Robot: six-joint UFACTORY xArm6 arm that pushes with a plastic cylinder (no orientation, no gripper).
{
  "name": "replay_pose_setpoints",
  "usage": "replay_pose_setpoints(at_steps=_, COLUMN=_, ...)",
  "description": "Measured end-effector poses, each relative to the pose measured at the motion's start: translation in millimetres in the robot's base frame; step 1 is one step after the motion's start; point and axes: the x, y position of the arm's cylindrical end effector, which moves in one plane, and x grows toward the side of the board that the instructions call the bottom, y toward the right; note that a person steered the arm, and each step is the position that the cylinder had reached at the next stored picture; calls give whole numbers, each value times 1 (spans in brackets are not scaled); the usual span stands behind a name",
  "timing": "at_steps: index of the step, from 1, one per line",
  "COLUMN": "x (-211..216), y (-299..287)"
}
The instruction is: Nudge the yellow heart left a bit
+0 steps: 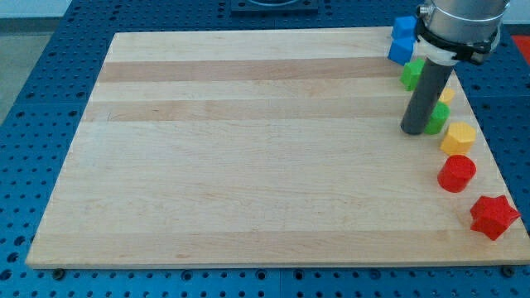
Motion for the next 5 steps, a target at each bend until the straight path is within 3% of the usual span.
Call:
replay_pose_setpoints(at_steps=2, x=0, y=-6)
replay_pose_setpoints(at_steps=3, x=15, y=-55)
replay_pose_setpoints(at_steps=4, x=88, y=-57)
replay_pose_setpoints(at_steps=5, x=184, y=-22)
